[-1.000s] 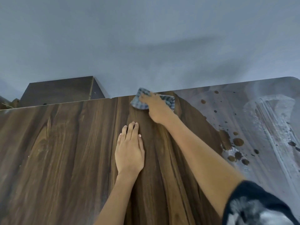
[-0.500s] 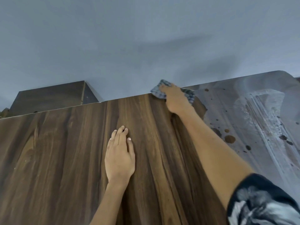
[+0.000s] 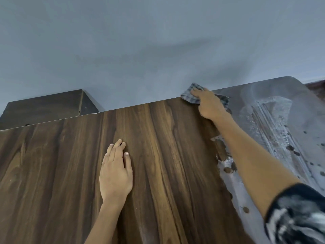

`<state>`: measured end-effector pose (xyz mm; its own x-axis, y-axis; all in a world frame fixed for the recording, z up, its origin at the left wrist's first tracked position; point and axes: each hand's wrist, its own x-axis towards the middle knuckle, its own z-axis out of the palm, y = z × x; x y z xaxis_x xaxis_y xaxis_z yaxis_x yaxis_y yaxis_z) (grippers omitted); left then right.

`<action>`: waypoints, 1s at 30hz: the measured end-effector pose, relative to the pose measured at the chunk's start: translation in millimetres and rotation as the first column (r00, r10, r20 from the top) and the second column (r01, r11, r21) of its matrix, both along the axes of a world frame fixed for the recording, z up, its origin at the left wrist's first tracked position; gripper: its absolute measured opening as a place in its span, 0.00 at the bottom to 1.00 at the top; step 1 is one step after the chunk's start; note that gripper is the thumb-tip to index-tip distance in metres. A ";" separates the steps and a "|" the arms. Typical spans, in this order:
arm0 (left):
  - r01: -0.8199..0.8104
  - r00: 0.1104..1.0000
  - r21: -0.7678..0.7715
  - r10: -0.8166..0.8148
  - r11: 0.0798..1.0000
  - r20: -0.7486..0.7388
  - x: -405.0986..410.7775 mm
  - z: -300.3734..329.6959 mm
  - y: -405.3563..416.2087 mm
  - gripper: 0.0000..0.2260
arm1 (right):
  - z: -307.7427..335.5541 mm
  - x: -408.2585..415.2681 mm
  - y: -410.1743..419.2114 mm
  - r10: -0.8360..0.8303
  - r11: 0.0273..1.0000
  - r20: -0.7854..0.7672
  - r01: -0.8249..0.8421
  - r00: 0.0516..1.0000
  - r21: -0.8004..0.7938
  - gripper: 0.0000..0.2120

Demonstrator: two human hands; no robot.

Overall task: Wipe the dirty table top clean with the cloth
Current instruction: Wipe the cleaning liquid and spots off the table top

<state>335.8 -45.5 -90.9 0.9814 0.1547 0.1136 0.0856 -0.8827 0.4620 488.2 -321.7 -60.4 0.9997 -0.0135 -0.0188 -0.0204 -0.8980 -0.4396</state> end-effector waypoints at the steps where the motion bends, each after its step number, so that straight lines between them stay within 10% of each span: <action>1: 0.002 1.000 0.001 -0.002 1.000 0.003 0.0 -0.2 0.6 0.17 | -2.3 5.8 8.5 0.019 0.999 0.006 -0.019 1.000 0.029 0.27; 8: -0.003 1.000 0.007 0.003 1.000 0.003 1.4 -0.8 0.2 0.17 | -14.9 -72.0 15.0 0.414 0.910 -0.020 -0.414 0.910 0.029 0.33; 17: 0.005 0.999 -0.010 -0.005 1.000 0.033 0.0 -2.7 0.5 0.16 | -6.6 3.1 -61.6 -0.021 0.999 -0.004 0.020 1.000 -0.045 0.30; 26: 0.007 1.000 -0.015 -0.006 1.000 0.018 0.4 -2.5 1.1 0.17 | -17.4 -121.2 1.8 0.467 0.881 0.037 -0.469 0.883 0.063 0.36; 30: 0.000 1.000 -0.014 0.000 1.000 0.014 -1.5 -1.0 -1.3 0.16 | -7.3 -129.6 -57.7 0.180 0.980 -0.002 -0.179 0.984 0.081 0.33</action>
<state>334.3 -46.8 -92.0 0.9797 0.1566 0.1250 0.0793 -0.8760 0.4758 358.6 -379.3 -67.8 0.9855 0.1681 -0.0221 0.1334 -0.8491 -0.5111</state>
